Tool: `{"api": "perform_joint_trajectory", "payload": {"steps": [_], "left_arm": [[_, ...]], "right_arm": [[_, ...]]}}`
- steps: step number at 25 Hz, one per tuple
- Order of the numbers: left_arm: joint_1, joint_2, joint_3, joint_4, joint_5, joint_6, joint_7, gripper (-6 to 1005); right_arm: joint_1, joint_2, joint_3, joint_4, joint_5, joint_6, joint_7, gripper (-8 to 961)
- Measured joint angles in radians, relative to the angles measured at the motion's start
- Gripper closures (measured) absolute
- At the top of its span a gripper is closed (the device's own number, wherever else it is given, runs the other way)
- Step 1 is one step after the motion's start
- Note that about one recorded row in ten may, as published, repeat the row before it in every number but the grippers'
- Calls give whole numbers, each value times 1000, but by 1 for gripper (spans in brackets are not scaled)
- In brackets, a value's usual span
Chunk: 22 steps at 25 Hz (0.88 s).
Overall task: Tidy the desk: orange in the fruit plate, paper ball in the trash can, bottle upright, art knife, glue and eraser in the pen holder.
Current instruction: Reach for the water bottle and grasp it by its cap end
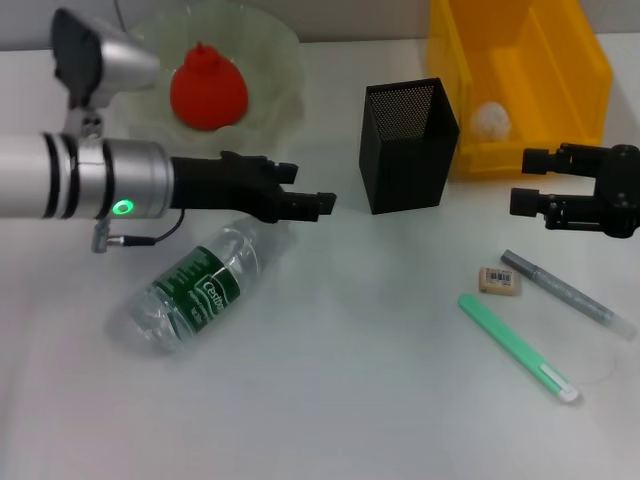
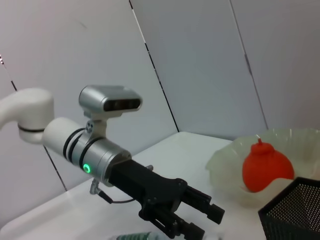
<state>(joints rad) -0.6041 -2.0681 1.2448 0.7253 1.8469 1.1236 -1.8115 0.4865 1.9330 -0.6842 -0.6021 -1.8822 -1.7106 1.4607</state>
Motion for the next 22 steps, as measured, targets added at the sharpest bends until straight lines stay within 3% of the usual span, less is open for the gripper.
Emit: {"api": "perform_joint_trajectory", "payload": {"steps": [12, 22], "left_arm": [[-27, -4, 143, 125, 208, -110, -257, 231], [-37, -6, 179, 137, 285, -120, -320, 231]], "right_arm": [[-11, 2, -7, 6, -11, 1, -2, 185], [0, 3, -6, 7, -15, 8, 2, 185]]}}
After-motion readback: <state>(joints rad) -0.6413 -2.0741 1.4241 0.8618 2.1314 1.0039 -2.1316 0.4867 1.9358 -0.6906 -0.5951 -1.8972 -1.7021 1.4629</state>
